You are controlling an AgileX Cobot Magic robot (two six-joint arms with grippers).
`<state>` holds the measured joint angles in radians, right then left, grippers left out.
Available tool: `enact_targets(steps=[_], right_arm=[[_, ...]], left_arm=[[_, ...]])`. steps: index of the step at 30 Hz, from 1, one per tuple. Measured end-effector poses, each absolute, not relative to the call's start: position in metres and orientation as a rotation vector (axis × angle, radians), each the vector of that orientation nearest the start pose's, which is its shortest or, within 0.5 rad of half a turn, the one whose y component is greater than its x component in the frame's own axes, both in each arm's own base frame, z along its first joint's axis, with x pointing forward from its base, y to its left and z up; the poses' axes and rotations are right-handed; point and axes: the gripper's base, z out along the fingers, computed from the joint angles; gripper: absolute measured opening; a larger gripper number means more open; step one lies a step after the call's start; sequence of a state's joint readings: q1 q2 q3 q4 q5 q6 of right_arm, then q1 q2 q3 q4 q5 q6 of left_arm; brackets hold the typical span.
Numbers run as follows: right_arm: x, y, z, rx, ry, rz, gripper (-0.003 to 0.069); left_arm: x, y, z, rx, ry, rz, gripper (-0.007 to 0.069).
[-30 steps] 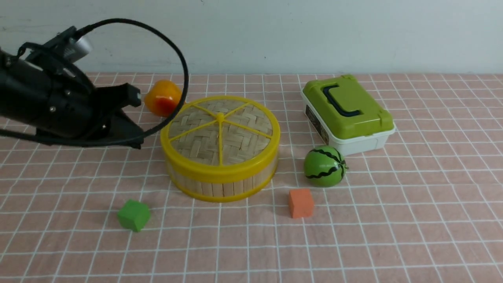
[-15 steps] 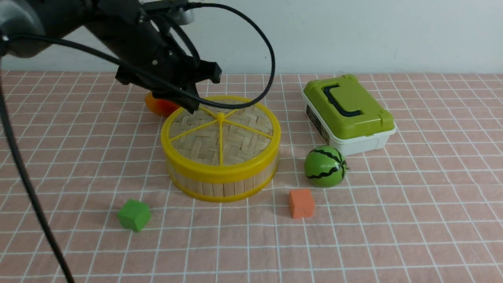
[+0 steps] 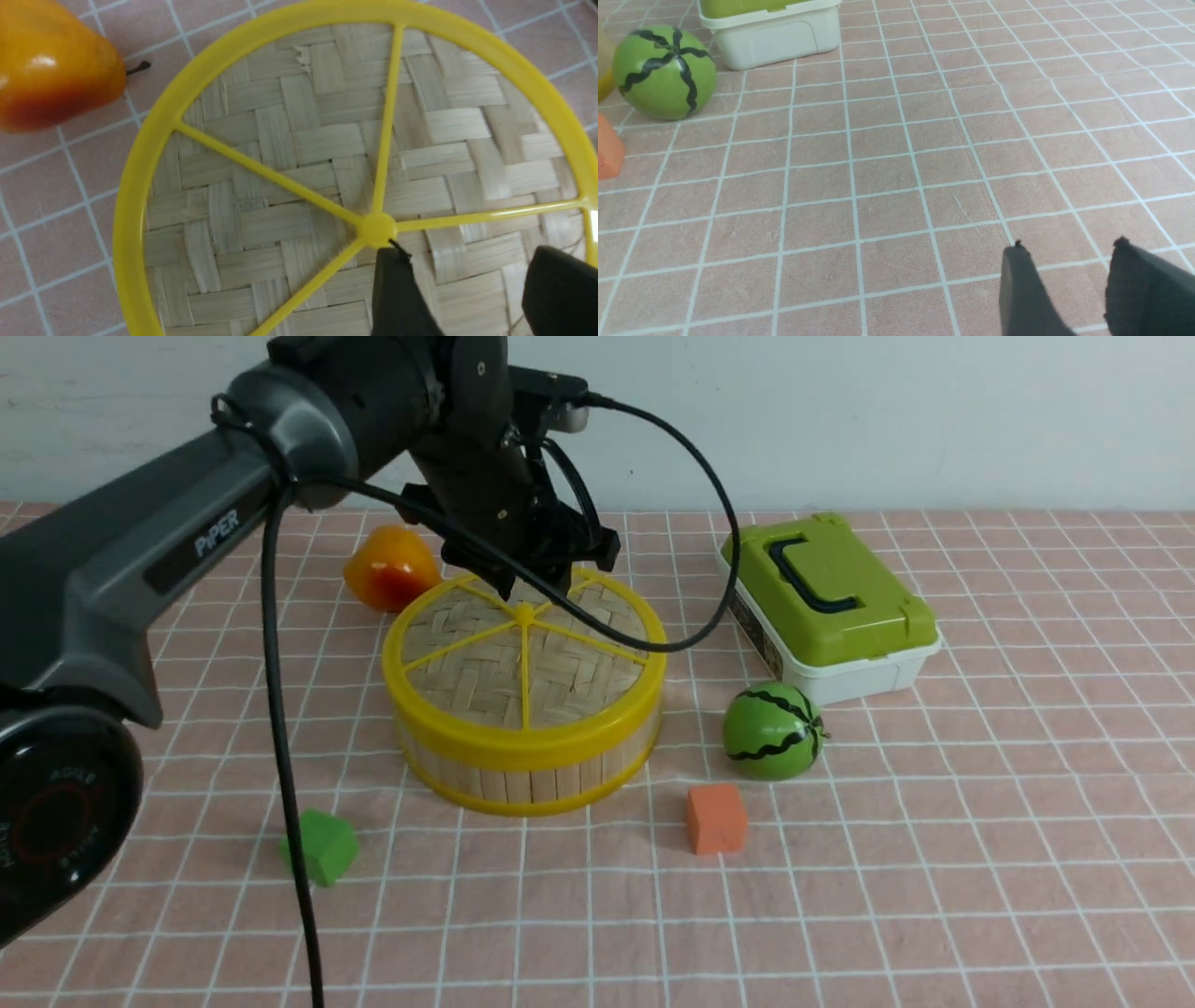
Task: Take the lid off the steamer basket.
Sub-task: Use the left arm to lift the lid of the steamer
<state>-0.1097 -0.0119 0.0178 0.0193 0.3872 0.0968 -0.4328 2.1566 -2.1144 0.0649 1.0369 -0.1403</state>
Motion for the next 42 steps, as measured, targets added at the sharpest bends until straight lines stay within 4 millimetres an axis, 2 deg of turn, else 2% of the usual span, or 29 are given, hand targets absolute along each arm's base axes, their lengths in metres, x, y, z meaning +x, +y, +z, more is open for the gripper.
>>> enact_targets(steps=[3, 12, 23, 28, 29, 31, 34, 36, 42], right_arm=[[0.052, -0.005, 0.173, 0.205, 1.865, 0.010, 0.0242], [0.052, -0.005, 0.173, 0.205, 1.865, 0.010, 0.0242], [0.052, -0.005, 0.173, 0.205, 1.865, 0.010, 0.0242], [0.052, -0.005, 0.173, 0.205, 1.865, 0.010, 0.0242], [0.052, -0.005, 0.173, 0.205, 1.865, 0.010, 0.0242], [0.052, -0.005, 0.173, 0.205, 1.865, 0.010, 0.0242], [0.052, -0.005, 0.173, 0.205, 1.865, 0.010, 0.0242], [0.052, -0.005, 0.173, 0.205, 1.865, 0.010, 0.0242], [0.052, -0.005, 0.173, 0.205, 1.865, 0.010, 0.0242]], left_arm=[[0.448, -0.197, 0.287, 0.269, 2.563, -0.108, 0.0377], [0.456, -0.196, 0.276, 0.100, 2.565, -0.114, 0.0377], [0.459, -0.198, 0.270, 0.102, 2.564, -0.133, 0.0361], [0.461, -0.199, 0.264, 0.109, 2.573, -0.122, 0.0292], [0.461, -0.199, 0.264, 0.109, 2.575, -0.121, 0.0251], [0.461, -0.199, 0.264, 0.108, 2.577, -0.122, 0.0227], [0.460, -0.200, 0.264, 0.108, 2.577, -0.128, 0.0137], [0.460, -0.200, 0.264, 0.107, 2.576, -0.130, 0.0106], [0.460, -0.200, 0.264, 0.105, 2.577, -0.138, 0.0102]])
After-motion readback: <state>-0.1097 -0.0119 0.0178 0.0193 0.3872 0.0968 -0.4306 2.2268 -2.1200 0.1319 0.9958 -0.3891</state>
